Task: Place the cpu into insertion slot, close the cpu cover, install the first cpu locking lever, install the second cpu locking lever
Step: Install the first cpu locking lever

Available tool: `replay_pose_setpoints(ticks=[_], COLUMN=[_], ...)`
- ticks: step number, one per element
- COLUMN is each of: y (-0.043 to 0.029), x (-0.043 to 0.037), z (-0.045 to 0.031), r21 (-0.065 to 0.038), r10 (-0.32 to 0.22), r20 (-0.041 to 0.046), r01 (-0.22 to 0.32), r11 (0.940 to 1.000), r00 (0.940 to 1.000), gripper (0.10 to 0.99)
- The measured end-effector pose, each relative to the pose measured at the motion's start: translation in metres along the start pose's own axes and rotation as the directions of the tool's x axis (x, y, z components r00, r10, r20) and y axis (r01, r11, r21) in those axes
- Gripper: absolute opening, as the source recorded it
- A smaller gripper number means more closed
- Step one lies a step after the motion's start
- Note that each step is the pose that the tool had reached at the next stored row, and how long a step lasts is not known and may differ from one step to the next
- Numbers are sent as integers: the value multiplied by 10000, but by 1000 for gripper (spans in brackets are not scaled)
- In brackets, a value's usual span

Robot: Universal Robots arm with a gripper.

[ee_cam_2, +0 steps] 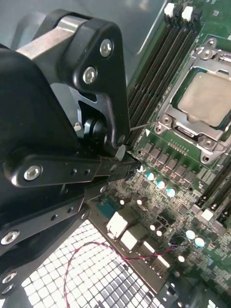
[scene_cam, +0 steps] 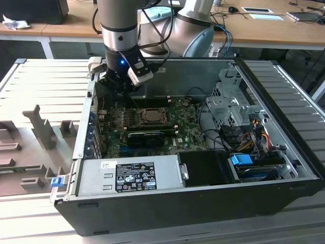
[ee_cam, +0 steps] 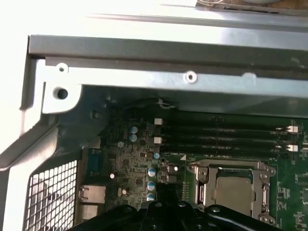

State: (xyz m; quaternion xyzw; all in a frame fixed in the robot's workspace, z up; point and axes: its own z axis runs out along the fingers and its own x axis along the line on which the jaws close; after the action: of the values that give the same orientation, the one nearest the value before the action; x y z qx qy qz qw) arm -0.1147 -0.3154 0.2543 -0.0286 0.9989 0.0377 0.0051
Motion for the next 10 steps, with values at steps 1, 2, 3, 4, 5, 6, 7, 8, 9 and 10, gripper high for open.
replay_pose_setpoints(ticks=[1,2,3,4,5,6,7,8,9,10], y=[12,30,57,72,86,97,108,123,150,164], x=[2,4,5,5,6,7,8,8,6,3], z=[5,10,18,23,26,27,29,31,35,36], r21=[-1,0,1,1,0,0,0,1,0,1], r10=[0,0,1,1,1,1,0,0,0,0], r20=[1,0,-1,0,0,0,-1,0,0,-1], r01=[0,0,-1,-1,-1,-1,0,0,0,0], r11=[10000,10000,10000,10000,10000,10000,10000,10000,10000,10000], r00=[10000,10000,10000,10000,10000,10000,10000,10000,10000,10000], gripper=[106,106,106,106,106,106,106,106,106,106])
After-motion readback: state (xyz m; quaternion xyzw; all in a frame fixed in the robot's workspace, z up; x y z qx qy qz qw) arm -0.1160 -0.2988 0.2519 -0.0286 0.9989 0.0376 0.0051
